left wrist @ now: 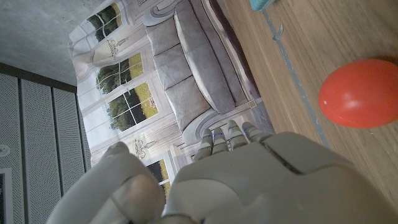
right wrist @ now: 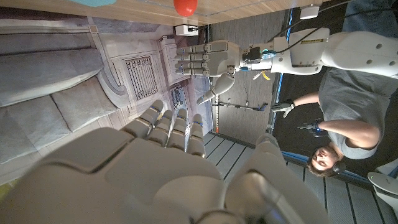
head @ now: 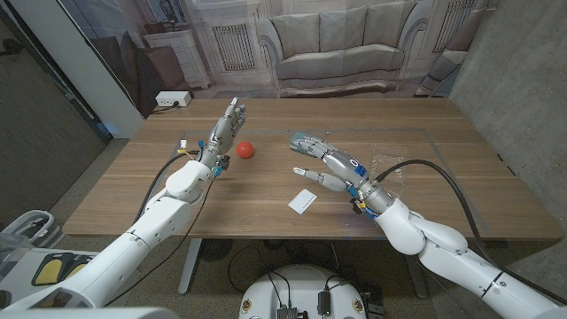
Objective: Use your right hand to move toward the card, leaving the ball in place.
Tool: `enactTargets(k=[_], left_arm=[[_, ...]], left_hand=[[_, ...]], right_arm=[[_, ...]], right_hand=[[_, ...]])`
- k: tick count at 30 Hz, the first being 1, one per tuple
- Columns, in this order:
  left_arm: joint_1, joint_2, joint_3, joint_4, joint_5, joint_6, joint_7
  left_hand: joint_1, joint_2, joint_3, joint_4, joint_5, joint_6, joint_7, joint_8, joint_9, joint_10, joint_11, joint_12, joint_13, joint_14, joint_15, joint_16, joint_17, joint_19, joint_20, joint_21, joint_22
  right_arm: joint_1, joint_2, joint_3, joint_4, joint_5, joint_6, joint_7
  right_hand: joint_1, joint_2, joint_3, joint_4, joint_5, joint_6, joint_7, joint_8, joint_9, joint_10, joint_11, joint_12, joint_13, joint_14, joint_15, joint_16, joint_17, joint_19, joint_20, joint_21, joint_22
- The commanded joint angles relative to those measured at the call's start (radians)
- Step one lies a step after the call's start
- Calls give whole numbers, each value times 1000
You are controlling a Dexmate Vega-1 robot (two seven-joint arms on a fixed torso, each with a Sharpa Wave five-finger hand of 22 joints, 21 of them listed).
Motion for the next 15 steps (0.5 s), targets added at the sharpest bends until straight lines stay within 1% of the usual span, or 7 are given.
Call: enactTargets(k=[1, 5, 15], left_arm=[[-12, -13, 9, 18, 6, -6, -2], [-19, -15, 10, 25, 2, -3, -7], [-23, -12, 9, 21, 3, 2, -5]], left_hand=[[4, 7, -7, 5, 0, 3, 4, -1, 5, 6, -4, 3, 5, 5, -1, 4, 3, 4, 1, 5, 4], [4, 8, -8, 5, 0, 2, 3, -2, 5, 5, -3, 3, 5, 6, -1, 4, 3, 4, 2, 5, 4], [6, 9, -10, 5, -1, 3, 2, -2, 5, 7, -2, 3, 5, 5, -1, 4, 3, 3, 3, 5, 4]], right_arm=[[16, -44, -30, -28, -82, -78, -25], [26, -52, -46, -32, -74, -100, 4], [46, -62, -83, -44, -108, -146, 16]], right_hand=[[6, 4, 3, -8, 5, 10, -6, 4, 5, -1, -3, 0, 1, -8, 0, -5, 1, -2, -18, -4, 3], [11, 7, 6, -11, 5, 12, -8, 4, 5, -1, -1, 0, 1, -9, 2, -5, 0, -11, -14, -9, 3], [25, 14, 13, -19, 6, 20, -14, 6, 5, -4, -4, -2, 1, -15, 1, -6, 0, -19, -11, -16, 3]])
